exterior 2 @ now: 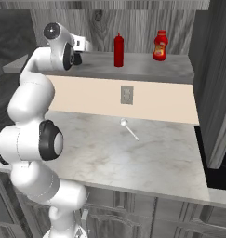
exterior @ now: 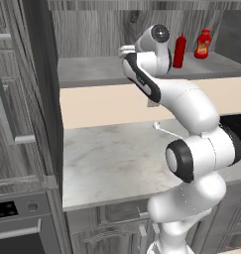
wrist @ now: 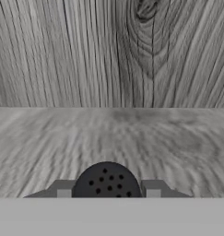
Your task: Pick the ketchup and shaker from the counter and place them in the cabinet.
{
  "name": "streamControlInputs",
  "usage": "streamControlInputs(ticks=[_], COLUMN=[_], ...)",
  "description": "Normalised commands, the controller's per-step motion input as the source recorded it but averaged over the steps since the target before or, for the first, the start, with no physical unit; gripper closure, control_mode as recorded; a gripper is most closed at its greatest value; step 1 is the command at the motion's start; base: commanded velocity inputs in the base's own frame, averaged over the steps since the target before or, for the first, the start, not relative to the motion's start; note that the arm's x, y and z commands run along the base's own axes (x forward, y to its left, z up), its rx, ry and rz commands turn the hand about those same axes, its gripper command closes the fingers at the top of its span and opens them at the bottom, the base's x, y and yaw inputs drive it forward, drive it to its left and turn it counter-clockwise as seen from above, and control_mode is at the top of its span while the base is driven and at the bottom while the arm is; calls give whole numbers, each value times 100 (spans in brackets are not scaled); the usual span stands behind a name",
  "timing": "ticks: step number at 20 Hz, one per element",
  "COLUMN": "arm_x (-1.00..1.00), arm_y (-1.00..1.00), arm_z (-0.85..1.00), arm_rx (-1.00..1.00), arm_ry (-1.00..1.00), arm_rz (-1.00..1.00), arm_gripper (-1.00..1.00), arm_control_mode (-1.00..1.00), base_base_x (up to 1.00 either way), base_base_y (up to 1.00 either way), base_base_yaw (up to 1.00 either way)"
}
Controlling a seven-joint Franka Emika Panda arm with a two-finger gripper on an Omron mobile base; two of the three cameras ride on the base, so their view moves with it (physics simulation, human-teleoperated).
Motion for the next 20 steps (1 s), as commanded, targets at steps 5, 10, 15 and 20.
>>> streamControlInputs(ticks=[5, 10, 15, 20], arm_x=[31, 13, 8, 3], arm_y=[0, -1, 0, 0], arm_z=[-25, -23, -24, -18], arm_rx=[0, 0, 0, 0], arm_ry=[0, 0, 0, 0], arm_rz=[0, 0, 0, 0], arm_gripper=[-100, -100, -100, -100], arm_control_mode=[-100, -100, -100, -100], base_base_x=[0, 0, 0, 0], base_base_y=[0, 0, 0, 0], base_base_yaw=[0, 0, 0, 0])
